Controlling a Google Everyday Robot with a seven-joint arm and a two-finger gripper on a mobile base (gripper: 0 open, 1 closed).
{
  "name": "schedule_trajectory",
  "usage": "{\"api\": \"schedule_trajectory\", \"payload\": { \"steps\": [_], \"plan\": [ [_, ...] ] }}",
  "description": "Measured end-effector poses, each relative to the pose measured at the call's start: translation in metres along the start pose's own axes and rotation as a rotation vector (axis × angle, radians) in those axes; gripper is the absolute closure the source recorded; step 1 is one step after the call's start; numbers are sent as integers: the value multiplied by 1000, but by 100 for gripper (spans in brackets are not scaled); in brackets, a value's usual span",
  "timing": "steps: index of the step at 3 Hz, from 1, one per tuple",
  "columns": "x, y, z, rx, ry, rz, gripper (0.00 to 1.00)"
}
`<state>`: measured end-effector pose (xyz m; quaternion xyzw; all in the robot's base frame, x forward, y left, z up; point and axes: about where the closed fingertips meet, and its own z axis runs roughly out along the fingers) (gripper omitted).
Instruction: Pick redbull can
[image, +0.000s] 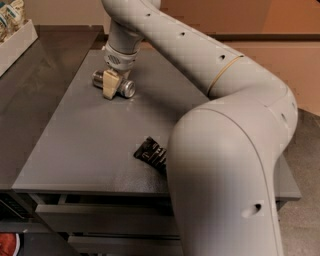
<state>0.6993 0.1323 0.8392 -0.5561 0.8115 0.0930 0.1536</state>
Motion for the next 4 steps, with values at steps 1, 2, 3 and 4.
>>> {"api": "schedule_trajectory", "payload": {
  "steps": [1,2,3,4],
  "plan": [
    [-5,0,-6,21,-7,-10,65],
    [-15,2,-25,59,-37,-37,88],
    [-28,7,-56,109,-77,-91,100],
    [-35,11,-85,148,-101,-136,100]
  ]
}}
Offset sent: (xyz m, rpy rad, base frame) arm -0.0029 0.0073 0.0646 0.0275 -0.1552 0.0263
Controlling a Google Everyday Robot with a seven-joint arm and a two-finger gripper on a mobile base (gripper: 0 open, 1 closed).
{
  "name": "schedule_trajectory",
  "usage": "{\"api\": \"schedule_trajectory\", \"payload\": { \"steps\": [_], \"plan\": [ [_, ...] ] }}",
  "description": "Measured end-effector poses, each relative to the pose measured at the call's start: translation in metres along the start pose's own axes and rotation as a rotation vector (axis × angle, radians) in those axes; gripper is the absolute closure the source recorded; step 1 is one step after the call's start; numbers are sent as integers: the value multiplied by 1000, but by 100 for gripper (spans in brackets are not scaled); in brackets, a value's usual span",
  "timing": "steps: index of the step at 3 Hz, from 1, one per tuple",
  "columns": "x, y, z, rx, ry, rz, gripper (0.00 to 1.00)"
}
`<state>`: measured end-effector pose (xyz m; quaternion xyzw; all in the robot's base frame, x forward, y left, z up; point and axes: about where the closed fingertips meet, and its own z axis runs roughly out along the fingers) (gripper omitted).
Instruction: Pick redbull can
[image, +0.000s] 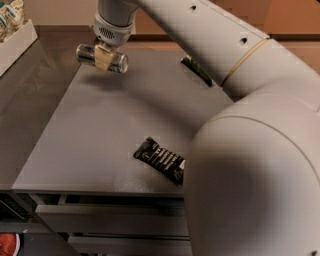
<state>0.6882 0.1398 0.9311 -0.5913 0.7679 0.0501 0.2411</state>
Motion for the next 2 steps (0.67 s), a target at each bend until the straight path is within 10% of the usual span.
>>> {"api": "schedule_trajectory", "payload": {
  "steps": [2],
  "plan": [
    [-12,-12,-40,55,-22,-57,100]
  ]
}}
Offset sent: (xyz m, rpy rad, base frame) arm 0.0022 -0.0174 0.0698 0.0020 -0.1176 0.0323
